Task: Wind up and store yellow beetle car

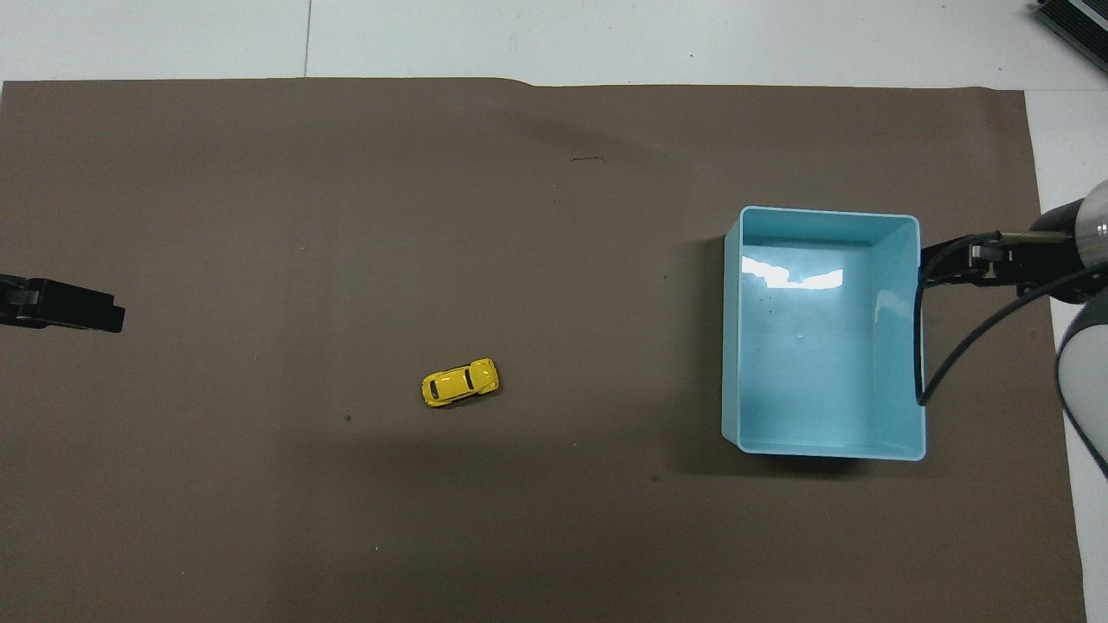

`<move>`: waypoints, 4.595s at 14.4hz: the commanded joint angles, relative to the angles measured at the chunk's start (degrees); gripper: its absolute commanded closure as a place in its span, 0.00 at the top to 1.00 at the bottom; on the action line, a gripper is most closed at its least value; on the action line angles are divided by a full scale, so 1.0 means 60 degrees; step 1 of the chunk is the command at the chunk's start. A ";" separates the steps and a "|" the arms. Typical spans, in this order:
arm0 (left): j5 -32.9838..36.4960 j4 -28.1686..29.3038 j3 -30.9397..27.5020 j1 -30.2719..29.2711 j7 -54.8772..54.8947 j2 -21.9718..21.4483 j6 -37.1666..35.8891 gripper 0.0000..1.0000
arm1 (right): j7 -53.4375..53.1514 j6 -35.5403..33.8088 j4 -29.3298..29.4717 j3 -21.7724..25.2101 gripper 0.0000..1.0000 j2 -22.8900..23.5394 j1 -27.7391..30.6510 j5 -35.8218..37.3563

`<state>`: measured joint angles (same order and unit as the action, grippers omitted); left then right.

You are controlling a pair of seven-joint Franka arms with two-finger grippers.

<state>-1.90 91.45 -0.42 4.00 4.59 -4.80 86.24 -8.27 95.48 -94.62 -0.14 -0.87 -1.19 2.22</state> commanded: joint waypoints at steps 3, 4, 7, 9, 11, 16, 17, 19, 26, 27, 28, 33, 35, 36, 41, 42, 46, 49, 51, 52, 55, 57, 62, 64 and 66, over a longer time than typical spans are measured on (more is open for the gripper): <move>-0.0108 -0.0036 0.0040 -0.0051 -0.0062 -0.0065 0.0055 1.00 | 0.0279 0.0068 -0.0109 0.0038 1.00 -0.0061 0.0037 -0.0092; -0.0108 -0.0051 0.0040 -0.0051 -0.0062 -0.0065 0.0055 1.00 | 0.0279 0.0068 -0.0109 0.0038 1.00 -0.0061 0.0037 -0.0106; -0.0108 -0.0036 0.0040 -0.0051 -0.0062 -0.0065 0.0055 1.00 | 0.0279 0.0068 -0.0109 0.0038 1.00 -0.0061 0.0037 -0.0107; -0.0108 -0.0051 0.0040 -0.0051 -0.0062 -0.0065 0.0055 1.00 | 0.0279 0.0068 -0.0109 0.0038 1.00 -0.0061 0.0037 -0.0106; -0.0108 -0.0051 0.0054 -0.0051 -0.0077 -0.0065 0.0040 1.00 | 0.0279 0.0068 -0.0109 0.0038 1.00 -0.0061 0.0037 -0.0092; -0.0108 -0.0036 0.0084 -0.0051 -0.0077 -0.0065 0.0011 1.00 | 0.0279 0.0068 -0.0109 0.0052 1.00 -0.0061 0.0037 -0.0107; -0.0108 -0.0036 0.0084 -0.0051 -0.0077 -0.0065 0.0011 1.00 | 0.0279 0.0068 -0.0109 0.0038 1.00 -0.0061 0.0037 -0.0107; -0.0094 -0.0036 0.0084 -0.0051 -0.0265 -0.0065 -0.0061 1.00 | 0.0279 0.0068 -0.0109 0.0038 1.00 -0.0061 0.0037 -0.0107; -0.0094 0.0008 0.0201 0.0037 -0.2390 -0.0079 -0.0004 1.00 | 0.0279 0.0068 -0.0109 0.0038 1.00 -0.0061 0.0037 -0.0092; -0.0094 0.0008 0.0201 0.0037 -0.2739 -0.0079 0.0011 1.00 | 0.0279 0.0068 -0.0109 0.0038 1.00 -0.0061 0.0037 -0.0092; -0.0108 0.0008 0.0201 0.0037 -0.3337 -0.0079 -0.0003 1.00 | 0.0279 0.0068 -0.0109 0.0038 1.00 -0.0061 0.0037 -0.0106; -0.0517 0.0299 0.0260 0.0052 -0.8211 -0.0283 -0.0135 1.00 | 0.0279 0.0068 -0.0109 0.0038 1.00 -0.0061 0.0037 -0.0107; -0.0708 0.0534 0.0260 0.0052 -0.9913 -0.0445 -0.0194 1.00 | 0.0279 0.0068 -0.0109 0.0038 1.00 -0.0061 0.0037 -0.0107; -0.0738 0.0651 0.0260 0.0052 -1.0573 -0.0474 -0.0180 1.00 | 0.0279 0.0068 -0.0109 0.0038 1.00 -0.0061 0.0037 -0.0092; -0.1002 0.1455 0.0274 0.0373 -1.4351 -0.0460 0.0797 1.00 | 0.0279 0.0068 -0.0109 0.0038 1.00 -0.0061 0.0037 -0.0092; -0.1002 0.1762 0.0274 0.0765 -1.5374 -0.0446 0.1295 1.00 | 0.0279 0.0068 -0.0109 0.0038 1.00 -0.0061 0.0037 -0.0106; -0.1002 0.3023 0.0260 0.1778 -1.8046 -0.0373 0.3216 1.00 | 0.0279 0.0068 -0.0109 0.0038 1.00 -0.0061 0.0037 -0.0107; -0.1075 0.3653 0.0274 0.2188 -1.9700 -0.0314 0.4020 1.00 | 0.0279 0.0068 -0.0109 0.0038 1.00 -0.0061 0.0037 -0.0107; -0.1075 0.4107 0.0274 0.2482 -2.0872 -0.0168 0.4899 1.00 | 0.0279 0.0068 -0.0109 0.0038 1.00 -0.0061 0.0037 -0.0107; -0.1075 0.4254 0.0274 0.2657 -2.1385 -0.0037 0.5208 1.00 | 0.0279 0.0068 -0.0109 0.0038 1.00 -0.0061 0.0037 -0.0107; -0.1556 0.4650 0.0274 0.2790 -2.2106 0.0243 0.5854 1.00 | 0.0279 0.0068 -0.0109 0.0052 1.00 -0.0061 0.0037 -0.0107; -0.1573 0.4958 0.0260 0.3417 -2.3125 0.0694 0.6744 1.00 | 0.0279 0.0068 -0.0109 0.0038 1.00 -0.0061 0.0037 -0.0107; -0.1544 0.5528 0.0230 0.4387 -2.4115 0.1488 0.8138 1.00 | 0.0279 0.0068 -0.0109 0.0038 1.00 -0.0061 0.0037 -0.0107; -0.1442 0.6303 0.0230 0.4738 -2.4100 0.1473 0.8885 1.00 | 0.0279 0.0068 -0.0109 0.0038 1.00 -0.0061 0.0037 -0.0107; -0.1339 0.6585 0.0230 0.4783 -2.4086 0.1415 0.9034 1.00 | 0.0279 0.0068 -0.0109 0.0038 1.00 -0.0061 0.0037 -0.0107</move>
<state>-10.47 127.46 2.21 31.03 -139.61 5.49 137.92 -8.27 95.48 -94.62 -0.14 -0.87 -1.19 2.22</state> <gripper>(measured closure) 0.000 0.000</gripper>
